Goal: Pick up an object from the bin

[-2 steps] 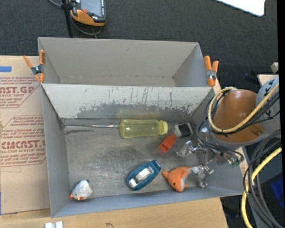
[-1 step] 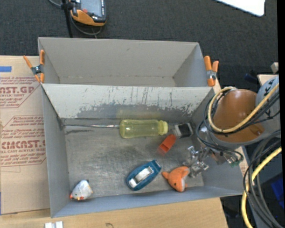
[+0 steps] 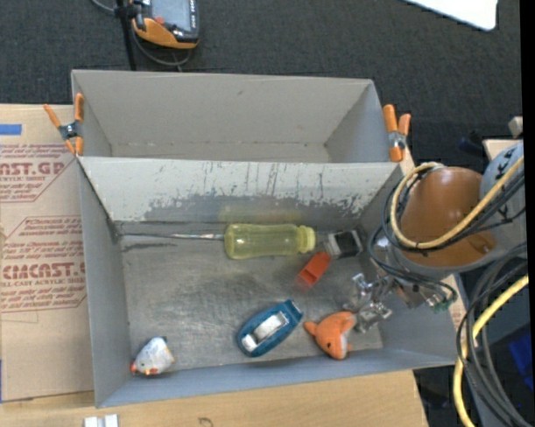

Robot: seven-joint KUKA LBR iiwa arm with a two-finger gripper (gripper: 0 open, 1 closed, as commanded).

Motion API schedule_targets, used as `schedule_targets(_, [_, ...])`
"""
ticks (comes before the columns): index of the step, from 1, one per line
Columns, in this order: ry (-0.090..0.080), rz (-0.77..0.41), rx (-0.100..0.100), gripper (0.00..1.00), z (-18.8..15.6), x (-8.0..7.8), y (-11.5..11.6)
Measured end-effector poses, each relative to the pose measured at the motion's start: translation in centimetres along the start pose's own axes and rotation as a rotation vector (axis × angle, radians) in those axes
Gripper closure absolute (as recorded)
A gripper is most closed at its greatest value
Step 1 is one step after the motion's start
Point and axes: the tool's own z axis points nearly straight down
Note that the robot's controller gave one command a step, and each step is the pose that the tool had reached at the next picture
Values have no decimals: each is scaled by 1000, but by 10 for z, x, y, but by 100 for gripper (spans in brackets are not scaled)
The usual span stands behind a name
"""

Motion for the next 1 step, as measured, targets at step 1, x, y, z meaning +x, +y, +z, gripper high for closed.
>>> schedule_targets(1, [11, 7, -7, 100, -61, -2, 10])
